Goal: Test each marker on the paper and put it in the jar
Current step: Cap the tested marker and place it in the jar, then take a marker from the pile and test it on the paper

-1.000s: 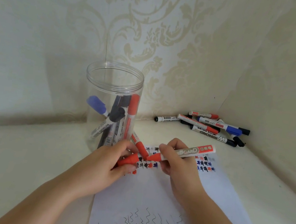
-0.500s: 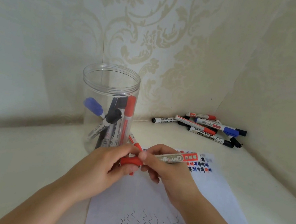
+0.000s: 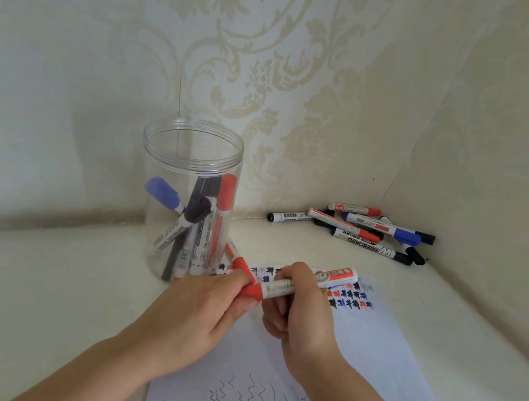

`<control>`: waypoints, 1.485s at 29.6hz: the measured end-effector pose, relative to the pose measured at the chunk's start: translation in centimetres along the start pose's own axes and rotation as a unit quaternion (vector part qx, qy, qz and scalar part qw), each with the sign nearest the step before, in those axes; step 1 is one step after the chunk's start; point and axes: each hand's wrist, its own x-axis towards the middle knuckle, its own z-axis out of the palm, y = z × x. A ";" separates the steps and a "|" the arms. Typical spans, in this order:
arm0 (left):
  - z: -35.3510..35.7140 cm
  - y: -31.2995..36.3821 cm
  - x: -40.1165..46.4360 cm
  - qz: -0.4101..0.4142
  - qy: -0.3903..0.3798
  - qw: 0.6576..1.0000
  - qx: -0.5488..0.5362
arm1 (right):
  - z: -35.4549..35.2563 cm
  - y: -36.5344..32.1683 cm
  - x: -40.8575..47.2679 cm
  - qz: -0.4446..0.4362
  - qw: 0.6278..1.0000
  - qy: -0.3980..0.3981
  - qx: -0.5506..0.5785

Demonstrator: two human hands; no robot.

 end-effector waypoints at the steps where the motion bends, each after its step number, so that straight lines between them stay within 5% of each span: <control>1: 0.0 0.0 0.0 -0.003 0.000 1.000 -0.007 | 0.0 0.0 -0.1 -0.001 1.000 -0.005 0.003; 7: -1.9 0.8 0.4 -0.053 0.071 0.989 -0.117 | -0.3 -2.2 -0.3 -0.016 0.996 -0.050 -0.077; 10: -4.4 1.8 0.9 -0.052 0.163 0.970 -0.171 | -1.0 -3.7 0.1 -0.053 0.998 -0.027 -0.026; 12: -6.5 2.4 1.2 -0.029 0.251 0.955 -0.157 | -1.8 -4.5 0.6 -0.061 0.998 0.009 0.003; 16: -11.6 3.5 2.4 0.024 0.394 0.913 -0.100 | -2.6 -5.1 1.2 -0.055 0.990 0.053 -0.120; 21: -15.9 3.8 4.1 0.037 0.461 0.883 -0.077 | -1.9 -4.4 1.8 -0.059 0.976 0.050 -0.203; 32: -12.9 -0.1 5.6 -0.109 0.213 0.959 0.154 | 0.6 -4.2 2.9 -0.082 0.966 0.022 -0.243; 38: -11.6 1.1 4.1 -0.037 0.237 0.964 0.112 | -0.9 -4.0 2.8 -0.139 0.932 0.023 -0.335; 44: -6.2 4.3 4.9 0.028 0.092 0.995 0.037 | -5.9 -4.4 3.4 -0.175 0.861 0.049 -0.475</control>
